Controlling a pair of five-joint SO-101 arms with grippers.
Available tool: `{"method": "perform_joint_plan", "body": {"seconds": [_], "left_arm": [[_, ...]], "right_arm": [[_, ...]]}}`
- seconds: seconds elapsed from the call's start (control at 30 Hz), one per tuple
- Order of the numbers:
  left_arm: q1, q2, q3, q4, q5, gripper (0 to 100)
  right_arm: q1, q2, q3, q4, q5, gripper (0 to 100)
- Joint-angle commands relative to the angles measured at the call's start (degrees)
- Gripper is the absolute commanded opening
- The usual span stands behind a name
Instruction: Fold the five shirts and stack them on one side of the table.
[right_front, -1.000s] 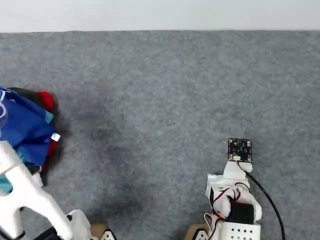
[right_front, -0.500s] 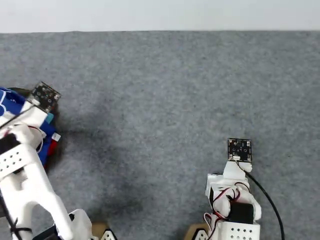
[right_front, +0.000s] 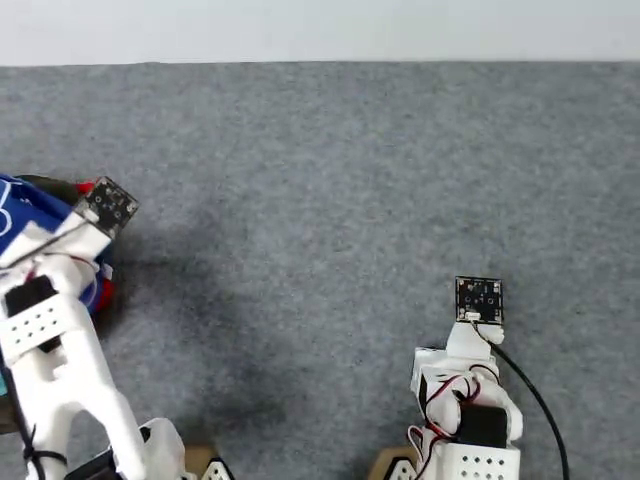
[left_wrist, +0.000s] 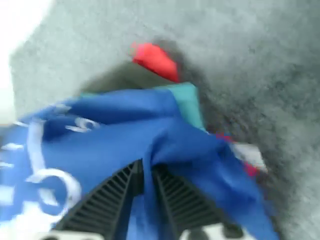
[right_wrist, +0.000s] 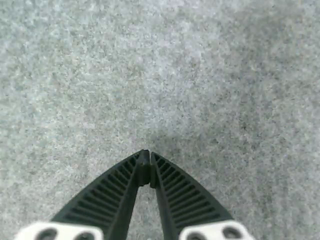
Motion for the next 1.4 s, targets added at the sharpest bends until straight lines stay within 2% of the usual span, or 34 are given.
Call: {"method": "perform_joint_plan", "body": {"seconds": [0.0,0.07,0.27,0.37,0.53,0.83,0.97,1.07,1.37], "left_arm": [[0.4,-1.0,-8.5,-1.4,-0.8,0],[0.9,-1.0,-12.6,-1.4,2.0,0],[6.7,-1.0,-25.3,-1.2,19.8,0],[11.4,-0.9,-33.5,3.4,25.6,0],[24.0,-0.4,-46.4,11.5,30.8,0],[51.4,-0.3,-59.3,10.5,33.8,0],[61.2,-0.3,-59.6,8.4,33.4,0],[65.2,-0.2,-55.5,11.5,32.9,0],[66.3,-0.4,-34.2,19.1,31.3,0]], "right_arm": [[0.0,-0.6,0.8,0.1,0.5,0.9],[0.0,-0.6,0.8,0.1,0.5,0.9],[0.0,-0.6,0.8,0.1,0.5,0.9],[0.0,-0.6,0.8,0.1,0.5,0.9],[0.0,-0.6,0.8,0.1,0.5,0.9],[0.1,-0.6,0.8,0.1,0.5,0.9],[0.0,-0.6,0.8,0.1,0.5,0.9],[0.0,-0.6,0.8,0.1,0.5,0.9],[-0.3,-0.7,0.8,0.1,0.4,0.9]]}}
